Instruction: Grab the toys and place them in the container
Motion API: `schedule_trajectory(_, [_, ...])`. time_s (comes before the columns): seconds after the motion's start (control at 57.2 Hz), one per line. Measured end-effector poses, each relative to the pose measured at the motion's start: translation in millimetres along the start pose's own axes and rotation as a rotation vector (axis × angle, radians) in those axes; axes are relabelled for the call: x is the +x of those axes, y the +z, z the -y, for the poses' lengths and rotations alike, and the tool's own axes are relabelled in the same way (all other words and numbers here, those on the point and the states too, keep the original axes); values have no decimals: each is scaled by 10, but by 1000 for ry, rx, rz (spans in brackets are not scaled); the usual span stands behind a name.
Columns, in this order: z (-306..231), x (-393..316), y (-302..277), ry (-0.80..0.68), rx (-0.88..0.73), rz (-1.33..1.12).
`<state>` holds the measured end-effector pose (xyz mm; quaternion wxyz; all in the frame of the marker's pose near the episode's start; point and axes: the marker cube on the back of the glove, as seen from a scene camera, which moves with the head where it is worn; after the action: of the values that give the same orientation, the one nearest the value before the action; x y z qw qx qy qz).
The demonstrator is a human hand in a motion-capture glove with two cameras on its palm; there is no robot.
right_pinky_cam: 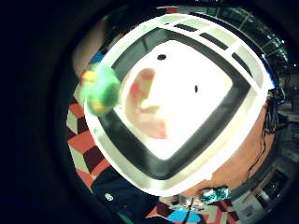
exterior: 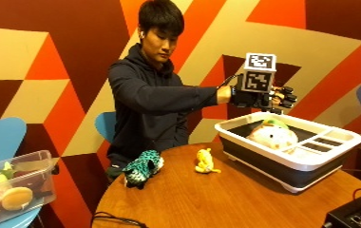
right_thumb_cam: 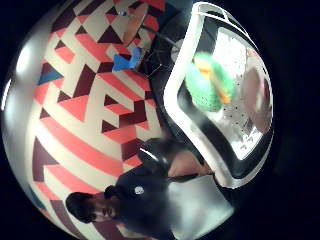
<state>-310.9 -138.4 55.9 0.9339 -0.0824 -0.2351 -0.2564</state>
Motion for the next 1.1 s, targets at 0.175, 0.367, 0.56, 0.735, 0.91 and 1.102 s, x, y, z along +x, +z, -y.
schedule_trajectory(0.175, [-305, 237, -390, 43, 33, -49])
schedule_trajectory(0.367, [-1035, 668, -770, 74, 3, -167])
schedule_trajectory(0.56, [-1620, 1150, -704, 120, -78, -377])
schedule_trajectory(0.735, [-1770, 1599, -326, 188, -198, -434])
schedule_trajectory(0.91, [-1674, 1802, 213, 136, -292, -527])
schedule_trajectory(1.102, [-1564, 1907, 525, 89, -341, -535])
